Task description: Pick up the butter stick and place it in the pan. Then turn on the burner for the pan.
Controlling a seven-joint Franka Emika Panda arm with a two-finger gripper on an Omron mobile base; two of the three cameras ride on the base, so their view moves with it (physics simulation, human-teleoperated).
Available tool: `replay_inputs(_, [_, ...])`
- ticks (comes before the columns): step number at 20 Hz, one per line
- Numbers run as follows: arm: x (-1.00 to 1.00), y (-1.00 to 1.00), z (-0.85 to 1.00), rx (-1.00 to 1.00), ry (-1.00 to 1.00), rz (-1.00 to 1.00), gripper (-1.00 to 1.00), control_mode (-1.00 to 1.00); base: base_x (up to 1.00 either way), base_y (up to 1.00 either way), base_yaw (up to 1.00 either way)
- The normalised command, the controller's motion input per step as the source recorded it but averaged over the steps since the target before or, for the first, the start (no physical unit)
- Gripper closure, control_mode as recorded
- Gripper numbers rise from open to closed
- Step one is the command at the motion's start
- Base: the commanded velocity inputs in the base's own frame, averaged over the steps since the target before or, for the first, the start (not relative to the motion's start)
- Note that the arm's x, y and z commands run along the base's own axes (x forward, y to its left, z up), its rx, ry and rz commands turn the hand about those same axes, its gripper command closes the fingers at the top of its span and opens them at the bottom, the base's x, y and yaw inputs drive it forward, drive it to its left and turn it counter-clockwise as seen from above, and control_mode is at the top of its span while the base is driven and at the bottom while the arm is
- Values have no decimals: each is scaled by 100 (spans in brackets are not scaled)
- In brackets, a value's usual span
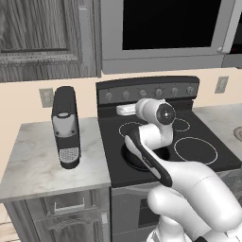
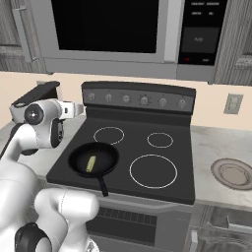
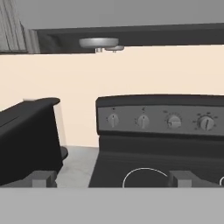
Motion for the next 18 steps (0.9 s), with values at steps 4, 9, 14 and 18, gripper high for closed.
replay_inputs(4, [0, 0, 0, 3, -1, 0, -100, -100, 0, 0, 0])
replay_inputs(9, [0, 0, 0, 4, -2, 0, -100, -100, 0, 0, 0])
replay_inputs(14, [6, 0, 0, 2, -1, 0, -100, -100, 0, 0, 0])
replay_inputs(18, [15, 0, -3, 1, -3, 0, -100, -100, 0, 0, 0])
